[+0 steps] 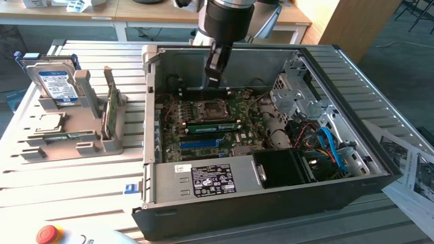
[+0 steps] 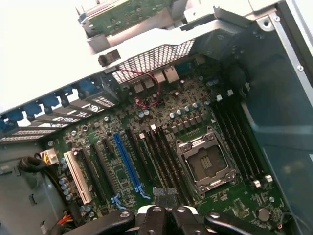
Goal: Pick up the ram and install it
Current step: 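Press down the ram until it locks into place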
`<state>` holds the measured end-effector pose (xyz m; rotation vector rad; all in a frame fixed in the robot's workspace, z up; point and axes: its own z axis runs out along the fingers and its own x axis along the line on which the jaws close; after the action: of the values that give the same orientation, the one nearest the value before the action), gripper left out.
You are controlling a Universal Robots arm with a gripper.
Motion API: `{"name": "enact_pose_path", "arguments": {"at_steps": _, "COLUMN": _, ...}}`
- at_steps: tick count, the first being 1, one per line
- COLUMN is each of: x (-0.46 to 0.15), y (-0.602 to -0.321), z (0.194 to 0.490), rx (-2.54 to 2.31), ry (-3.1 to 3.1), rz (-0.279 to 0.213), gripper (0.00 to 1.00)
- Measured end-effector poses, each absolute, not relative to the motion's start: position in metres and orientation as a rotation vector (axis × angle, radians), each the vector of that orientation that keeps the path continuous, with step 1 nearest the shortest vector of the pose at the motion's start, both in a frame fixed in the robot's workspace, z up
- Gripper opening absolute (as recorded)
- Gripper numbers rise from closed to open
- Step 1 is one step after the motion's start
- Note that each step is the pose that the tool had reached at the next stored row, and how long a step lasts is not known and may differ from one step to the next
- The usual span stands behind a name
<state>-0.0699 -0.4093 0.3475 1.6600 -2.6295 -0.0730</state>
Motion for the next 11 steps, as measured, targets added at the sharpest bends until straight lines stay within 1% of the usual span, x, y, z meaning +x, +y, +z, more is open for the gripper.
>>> {"name": "enact_pose_path", "arguments": {"at_steps": 8, "x": -0.0699, "y": -0.4093, "z": 0.3475, "rx": 1.508, "ry": -2.722, "rz": -0.075, "gripper": 0.11}}
{"name": "enact_pose_path", "arguments": {"at_steps": 11, "x": -0.0699, "y": -0.4094, "z": 0.3475, "rx": 1.46, "ry": -2.746, "rz": -0.068, "gripper": 0.11}}
